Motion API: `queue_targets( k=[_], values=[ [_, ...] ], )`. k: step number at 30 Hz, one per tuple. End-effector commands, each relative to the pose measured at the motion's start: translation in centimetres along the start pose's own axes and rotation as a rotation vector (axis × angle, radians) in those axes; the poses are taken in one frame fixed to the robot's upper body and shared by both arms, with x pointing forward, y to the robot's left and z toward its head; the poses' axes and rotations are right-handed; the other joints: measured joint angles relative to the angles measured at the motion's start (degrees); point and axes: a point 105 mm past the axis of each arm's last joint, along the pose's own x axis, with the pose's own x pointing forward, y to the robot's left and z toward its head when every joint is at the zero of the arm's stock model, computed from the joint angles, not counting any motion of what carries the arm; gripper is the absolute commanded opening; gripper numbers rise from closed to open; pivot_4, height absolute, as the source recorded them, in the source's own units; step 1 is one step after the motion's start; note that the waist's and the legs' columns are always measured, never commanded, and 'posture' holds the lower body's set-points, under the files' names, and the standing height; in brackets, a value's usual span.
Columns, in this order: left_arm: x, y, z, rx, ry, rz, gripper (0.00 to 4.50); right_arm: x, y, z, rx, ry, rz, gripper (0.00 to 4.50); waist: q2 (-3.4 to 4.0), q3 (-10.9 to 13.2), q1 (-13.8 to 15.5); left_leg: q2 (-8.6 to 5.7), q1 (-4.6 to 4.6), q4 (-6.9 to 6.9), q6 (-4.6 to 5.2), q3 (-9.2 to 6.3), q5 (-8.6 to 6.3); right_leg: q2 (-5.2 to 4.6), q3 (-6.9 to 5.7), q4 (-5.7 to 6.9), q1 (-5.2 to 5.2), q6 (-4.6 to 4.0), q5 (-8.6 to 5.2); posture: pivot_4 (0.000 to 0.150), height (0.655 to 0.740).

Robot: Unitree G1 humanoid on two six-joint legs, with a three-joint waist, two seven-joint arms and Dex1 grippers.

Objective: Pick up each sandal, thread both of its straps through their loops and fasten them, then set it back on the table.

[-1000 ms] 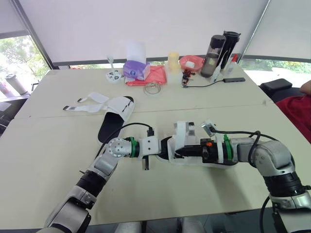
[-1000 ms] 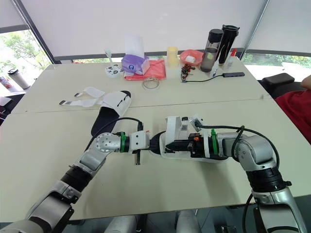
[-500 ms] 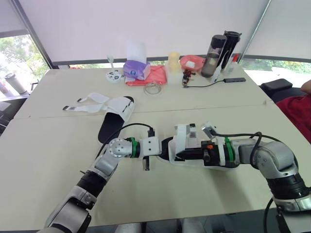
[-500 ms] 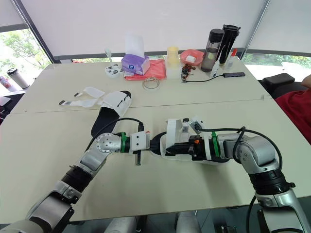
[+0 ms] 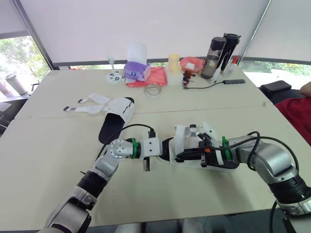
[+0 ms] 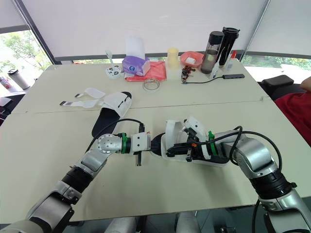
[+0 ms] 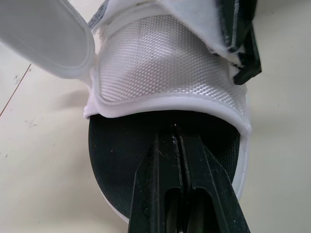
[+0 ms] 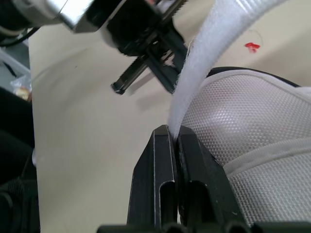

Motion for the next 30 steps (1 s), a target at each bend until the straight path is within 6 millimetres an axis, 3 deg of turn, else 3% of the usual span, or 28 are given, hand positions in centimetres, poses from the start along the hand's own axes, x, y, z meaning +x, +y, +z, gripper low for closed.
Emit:
queue_targets(
  k=[1,9,13,19,23,28,30],
  values=[
    [-0.2,-1.8,-3.6,-0.070,0.143,-0.051,0.00,0.4,0.5,-3.2,0.065,0.114,0.018,0.06,0.00,0.0,0.0,0.00,0.00,0.00,0.00,0.00,0.00,0.00,0.00,0.00,0.00,0.00,0.00,0.150,0.7400],
    [-0.2,-1.9,-3.6,-0.069,0.142,-0.051,0.00,0.0,0.1,-0.8,0.181,-0.091,0.023,0.06,-0.04,0.0,0.0,0.00,0.00,-0.03,0.02,-0.02,-0.02,-0.01,-0.03,-0.01,0.02,-0.02,0.01,0.150,0.7400],
    [-0.2,-1.9,-3.6,-0.068,0.142,-0.055,0.00,-0.3,0.8,-0.6,0.193,-0.110,0.050,1.32,-0.01,0.0,0.0,-0.01,-0.01,-0.04,0.02,-0.03,-0.02,-0.01,-0.04,-0.01,0.01,-0.01,0.01,0.150,0.7400],
    [-0.1,-1.9,-3.6,-0.068,0.142,-0.057,0.00,-1.0,-0.1,0.8,0.210,-0.188,-0.001,4.31,-0.01,0.0,-0.1,0.00,-0.02,-0.02,0.02,-0.02,-0.02,-0.01,-0.04,-0.02,0.01,0.00,0.00,0.150,0.7400],
    [-0.1,-2.0,-3.6,-0.071,0.142,-0.060,0.00,-1.4,0.6,2.8,0.246,-0.290,0.053,4.31,-0.01,0.0,-0.1,0.04,-0.08,-0.01,0.02,-0.01,-0.02,-0.12,-0.03,-0.02,0.02,-0.01,0.00,0.150,0.7400],
    [0.0,-2.1,-3.6,-0.074,0.139,-0.062,0.00,-1.0,0.6,3.3,0.298,-0.337,0.045,4.31,0.05,0.0,0.0,0.03,-0.17,-0.03,0.02,-0.02,-0.02,-0.13,-0.04,-0.02,-0.09,-0.03,0.02,0.150,0.7400],
    [0.0,-2.2,-3.7,-0.076,0.140,-0.061,0.00,-0.9,0.3,3.2,0.304,-0.336,0.024,3.79,0.05,0.0,0.0,0.02,-0.18,-0.04,0.02,-0.01,-0.02,-0.11,-0.05,-0.03,-0.14,-0.05,0.03,0.150,0.7400]
  ],
)
